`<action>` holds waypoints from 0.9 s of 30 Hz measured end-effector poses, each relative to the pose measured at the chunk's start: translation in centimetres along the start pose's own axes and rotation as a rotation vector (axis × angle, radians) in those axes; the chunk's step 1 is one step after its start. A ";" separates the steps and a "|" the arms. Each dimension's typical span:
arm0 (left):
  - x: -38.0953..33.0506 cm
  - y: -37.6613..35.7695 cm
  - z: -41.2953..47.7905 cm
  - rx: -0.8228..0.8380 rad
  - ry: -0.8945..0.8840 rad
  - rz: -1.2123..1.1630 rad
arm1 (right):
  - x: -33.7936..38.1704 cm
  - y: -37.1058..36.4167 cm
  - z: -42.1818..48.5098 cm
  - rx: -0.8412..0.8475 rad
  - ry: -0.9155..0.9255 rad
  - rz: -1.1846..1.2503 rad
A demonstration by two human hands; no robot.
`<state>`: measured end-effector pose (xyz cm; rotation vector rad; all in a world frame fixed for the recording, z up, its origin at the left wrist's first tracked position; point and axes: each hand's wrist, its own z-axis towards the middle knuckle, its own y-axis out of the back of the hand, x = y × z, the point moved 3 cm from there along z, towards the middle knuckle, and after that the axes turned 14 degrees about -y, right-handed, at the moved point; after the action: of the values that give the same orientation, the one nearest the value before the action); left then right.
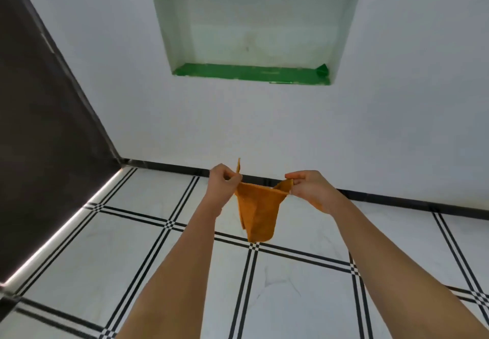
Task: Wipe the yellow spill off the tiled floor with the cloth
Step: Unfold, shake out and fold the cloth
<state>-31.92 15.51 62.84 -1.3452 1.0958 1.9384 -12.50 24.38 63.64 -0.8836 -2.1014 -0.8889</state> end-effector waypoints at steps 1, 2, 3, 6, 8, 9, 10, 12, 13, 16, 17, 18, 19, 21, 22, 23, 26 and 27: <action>0.1 0.8 0.2 -0.008 0.000 0.007 | 0.4 -0.1 0.2 -0.029 0.032 -0.081; 0.3 1.5 0.4 -0.005 0.008 0.019 | 0.7 -0.2 0.3 -0.072 0.068 -0.148; 0.5 2.0 0.5 0.000 0.012 0.047 | 1.1 -0.4 0.4 -0.124 0.112 -0.208; 1.5 3.1 0.7 0.004 -0.004 0.148 | 1.7 -1.1 0.9 -0.257 0.198 -0.327; 2.2 3.6 0.7 0.030 -0.017 0.184 | 2.0 -1.5 1.0 -0.340 0.233 -0.450; 2.5 3.8 0.7 0.066 -0.012 0.189 | 2.0 -1.7 1.0 -0.361 0.242 -0.496; 2.8 4.0 0.7 0.120 0.007 0.182 | 2.1 -1.7 0.9 -0.366 0.245 -0.518; 3.1 4.3 0.6 0.281 0.078 0.139 | 2.1 -1.6 0.6 -0.366 0.238 -0.539; 3.2 4.4 0.6 0.371 0.106 0.139 | 2.2 -1.5 0.6 -0.367 0.243 -0.542; 3.1 4.5 0.3 0.509 0.091 0.257 | 2.8 -1.7 0.4 -0.369 0.245 -0.483; 3.0 4.5 0.3 0.483 0.078 0.291 | 3.0 -1.8 0.4 -0.379 0.240 -0.466; 3.0 4.5 0.2 0.430 0.064 0.303 | 3.2 -2.0 0.4 -0.387 0.230 -0.457; 3.1 4.5 0.2 0.371 0.052 0.297 | 3.3 -2.2 0.4 -0.385 0.214 -0.439; 3.3 4.1 0.0 0.268 0.039 0.233 | 3.5 -2.7 0.2 -0.324 0.148 -0.352; 3.2 3.7 -0.1 0.243 0.039 0.188 | 3.5 -3.1 0.1 -0.255 0.103 -0.292; 3.2 3.2 -0.3 0.233 0.043 0.151 | 3.4 -3.5 -0.1 -0.165 0.049 -0.220; 2.4 1.5 -1.1 0.249 0.052 0.038 | 3.3 -5.0 -0.9 0.096 -0.068 0.007; 2.0 0.9 -1.3 0.274 0.072 -0.033 | 3.4 -5.5 -1.0 0.149 -0.080 0.068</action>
<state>-32.71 13.84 61.03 -1.2803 1.3115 1.6560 -18.32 21.71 65.07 -0.9197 -2.1608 -0.6621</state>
